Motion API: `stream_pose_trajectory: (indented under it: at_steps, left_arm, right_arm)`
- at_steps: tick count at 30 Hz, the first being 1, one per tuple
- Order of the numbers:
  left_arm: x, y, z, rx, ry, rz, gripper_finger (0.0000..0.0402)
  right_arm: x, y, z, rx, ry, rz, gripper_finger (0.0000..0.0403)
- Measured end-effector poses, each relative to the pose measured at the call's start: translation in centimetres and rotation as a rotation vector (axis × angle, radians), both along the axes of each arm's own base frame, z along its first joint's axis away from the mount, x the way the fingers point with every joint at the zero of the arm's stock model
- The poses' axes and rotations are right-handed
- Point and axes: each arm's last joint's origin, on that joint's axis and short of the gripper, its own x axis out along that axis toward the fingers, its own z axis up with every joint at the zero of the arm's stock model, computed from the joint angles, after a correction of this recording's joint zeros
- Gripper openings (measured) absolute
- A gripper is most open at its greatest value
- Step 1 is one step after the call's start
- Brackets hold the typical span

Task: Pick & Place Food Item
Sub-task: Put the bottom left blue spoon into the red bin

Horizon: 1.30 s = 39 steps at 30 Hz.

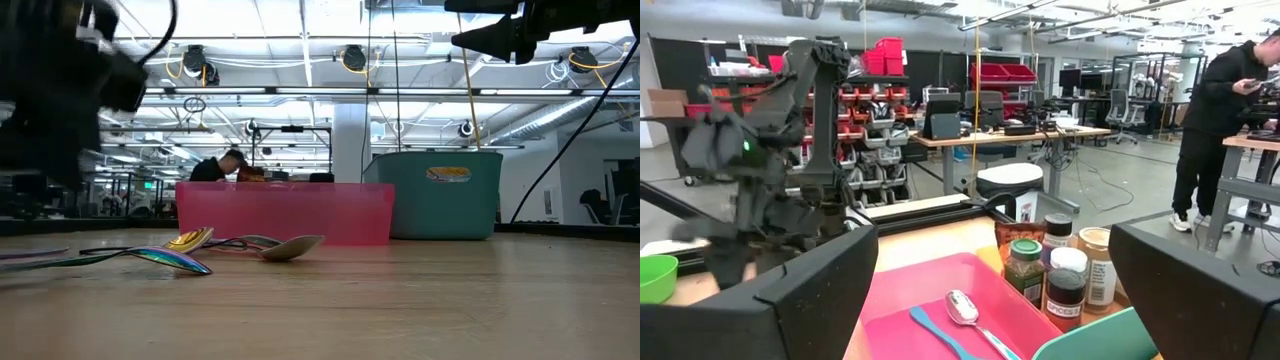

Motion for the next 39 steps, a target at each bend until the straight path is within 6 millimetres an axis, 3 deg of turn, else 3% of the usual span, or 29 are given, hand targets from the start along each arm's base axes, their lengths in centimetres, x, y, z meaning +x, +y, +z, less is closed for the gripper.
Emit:
stream_pose_trajectory:
  at_steps: [5,8,11,15,21,26,30,36,39]
  left_arm:
    - [1.8,-2.5,5.2,0.093,-0.121,-0.159,0.0227]
    - [2.3,-4.2,6.1,0.197,-0.028,-0.219,0.0227]
    - [2.7,-5.8,5.1,0.218,0.21,-0.209,0.0227]
    - [3.1,-7.1,1.5,0.19,0.513,-0.138,0.0227]
    - [4.4,-7.1,-2.8,0.194,0.684,-0.109,0.0227]
    - [5.2,-7.0,-4.3,0.133,0.755,-0.155,0.0221]
    - [5.2,-7.1,-4.5,0.124,0.753,-0.151,0.0169]
    - [5.2,-7.2,-4.4,0.122,0.738,-0.193,0.0031]
    - [5.3,-7.1,-4.5,0.158,0.708,-0.239,0.0014]
  right_arm:
    - [0.0,0.0,0.1,0.003,-0.006,0.0,0.0391]
    - [0.0,0.0,0.1,0.004,-0.007,0.0,0.0391]
    - [0.0,0.0,0.1,0.003,-0.006,0.0,0.0391]
    - [0.0,0.0,0.1,0.002,-0.006,0.0,0.0391]
    - [0.0,0.0,0.1,0.007,-0.01,0.0,0.0391]
    - [0.0,0.0,0.1,0.009,-0.015,0.002,0.0391]
    - [0.0,0.0,0.1,0.007,-0.014,0.002,0.0391]
    - [0.0,0.0,0.1,0.003,-0.011,0.002,0.0391]
    - [0.0,0.0,0.1,0.002,-0.011,0.002,0.0391]
